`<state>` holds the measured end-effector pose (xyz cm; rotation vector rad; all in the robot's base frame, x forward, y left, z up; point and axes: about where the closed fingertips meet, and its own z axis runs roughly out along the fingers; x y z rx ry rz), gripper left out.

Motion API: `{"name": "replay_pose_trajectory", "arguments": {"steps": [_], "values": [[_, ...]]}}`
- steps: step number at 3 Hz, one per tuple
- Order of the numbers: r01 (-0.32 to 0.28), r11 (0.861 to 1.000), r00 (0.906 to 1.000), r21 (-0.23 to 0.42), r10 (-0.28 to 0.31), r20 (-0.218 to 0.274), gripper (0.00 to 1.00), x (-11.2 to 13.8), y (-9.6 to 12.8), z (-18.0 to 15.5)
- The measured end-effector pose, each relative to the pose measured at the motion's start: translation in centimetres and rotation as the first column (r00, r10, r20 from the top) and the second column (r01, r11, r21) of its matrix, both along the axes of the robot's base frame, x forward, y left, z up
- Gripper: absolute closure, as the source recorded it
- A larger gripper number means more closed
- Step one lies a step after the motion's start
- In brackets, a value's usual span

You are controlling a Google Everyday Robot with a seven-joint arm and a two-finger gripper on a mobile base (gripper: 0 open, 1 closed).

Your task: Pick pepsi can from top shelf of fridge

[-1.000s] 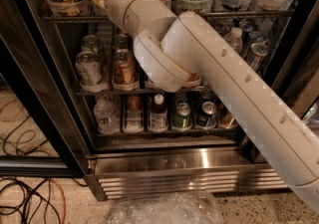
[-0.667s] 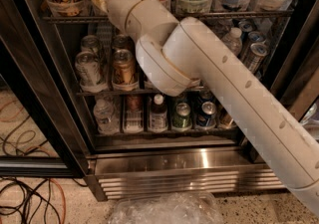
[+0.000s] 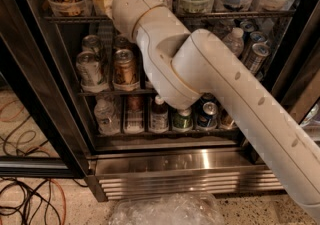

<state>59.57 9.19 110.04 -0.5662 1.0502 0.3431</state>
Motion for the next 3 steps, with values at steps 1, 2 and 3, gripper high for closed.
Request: {"name": "replay_pose_trajectory", "arguments": {"steps": [1, 2, 3], "values": [[0.004, 1.000, 0.9999, -0.006, -0.004, 0.011, 1.00, -1.7, -0.6, -0.6], [-0.003, 0.999, 1.0000, -0.032, 0.003, 0.009, 1.00, -3.0, -1.0, -1.2], [-0.021, 0.998, 0.9984, -0.060, 0.018, -0.053, 1.00, -4.8, -2.0, -3.1]]}}
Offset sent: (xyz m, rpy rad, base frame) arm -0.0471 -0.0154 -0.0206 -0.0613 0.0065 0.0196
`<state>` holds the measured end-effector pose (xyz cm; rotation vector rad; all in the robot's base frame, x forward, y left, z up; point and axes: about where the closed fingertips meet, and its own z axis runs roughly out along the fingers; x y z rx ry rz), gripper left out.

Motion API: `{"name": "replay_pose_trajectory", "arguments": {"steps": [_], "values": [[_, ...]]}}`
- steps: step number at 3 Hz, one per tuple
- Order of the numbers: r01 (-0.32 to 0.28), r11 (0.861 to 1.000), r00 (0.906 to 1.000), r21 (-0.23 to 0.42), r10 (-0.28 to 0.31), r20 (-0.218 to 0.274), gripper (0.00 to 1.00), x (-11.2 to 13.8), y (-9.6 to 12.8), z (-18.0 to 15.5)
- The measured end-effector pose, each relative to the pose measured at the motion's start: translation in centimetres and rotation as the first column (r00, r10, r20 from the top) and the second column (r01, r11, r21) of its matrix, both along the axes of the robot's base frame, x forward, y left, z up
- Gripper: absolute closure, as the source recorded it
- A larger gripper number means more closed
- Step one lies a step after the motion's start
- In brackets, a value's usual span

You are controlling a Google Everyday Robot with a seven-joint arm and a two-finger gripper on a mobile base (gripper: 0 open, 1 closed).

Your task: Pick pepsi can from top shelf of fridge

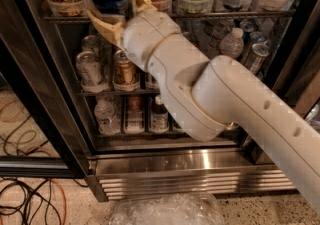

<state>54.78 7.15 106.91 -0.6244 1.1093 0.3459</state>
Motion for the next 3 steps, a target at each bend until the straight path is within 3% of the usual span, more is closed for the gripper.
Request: {"name": "replay_pose_trajectory", "arguments": {"steps": [3], "values": [[0.000, 0.996, 0.9941, -0.092, -0.010, -0.108, 1.00, -4.1, -3.8, -6.8]]}}
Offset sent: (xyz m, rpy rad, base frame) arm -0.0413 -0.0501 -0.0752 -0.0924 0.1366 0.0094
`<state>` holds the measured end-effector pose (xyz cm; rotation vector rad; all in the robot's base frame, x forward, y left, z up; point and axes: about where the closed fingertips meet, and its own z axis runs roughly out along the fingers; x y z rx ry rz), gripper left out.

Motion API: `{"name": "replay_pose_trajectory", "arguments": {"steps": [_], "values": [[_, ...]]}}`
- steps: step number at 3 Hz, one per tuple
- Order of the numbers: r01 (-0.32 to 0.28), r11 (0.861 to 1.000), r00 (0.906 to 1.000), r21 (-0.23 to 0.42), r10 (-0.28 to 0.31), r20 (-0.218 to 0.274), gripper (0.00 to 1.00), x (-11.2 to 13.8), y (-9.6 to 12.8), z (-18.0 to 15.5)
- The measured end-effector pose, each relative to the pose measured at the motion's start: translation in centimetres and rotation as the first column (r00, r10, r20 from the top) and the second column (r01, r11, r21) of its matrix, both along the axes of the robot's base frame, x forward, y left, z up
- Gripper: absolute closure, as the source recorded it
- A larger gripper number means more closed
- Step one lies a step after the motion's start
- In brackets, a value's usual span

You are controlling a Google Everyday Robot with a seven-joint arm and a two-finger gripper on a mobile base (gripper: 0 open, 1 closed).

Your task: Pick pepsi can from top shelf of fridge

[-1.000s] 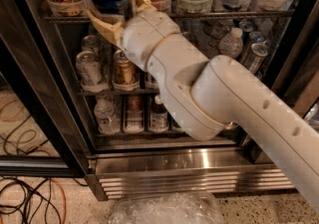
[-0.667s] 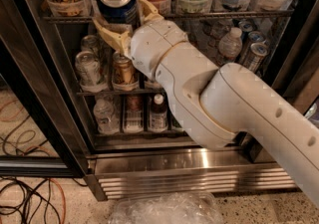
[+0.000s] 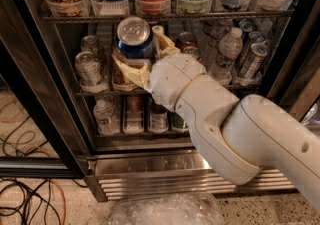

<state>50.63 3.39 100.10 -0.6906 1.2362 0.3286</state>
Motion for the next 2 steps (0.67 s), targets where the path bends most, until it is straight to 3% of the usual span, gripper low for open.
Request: {"name": "replay_pose_trajectory", "arguments": {"steps": [1, 2], "values": [[-0.023, 0.998, 0.9981, -0.065, 0.019, -0.059, 1.00, -4.30, -1.29, -3.64], [-0.023, 0.998, 0.9981, -0.065, 0.019, -0.059, 1.00, -4.30, -1.29, -3.64]]}}
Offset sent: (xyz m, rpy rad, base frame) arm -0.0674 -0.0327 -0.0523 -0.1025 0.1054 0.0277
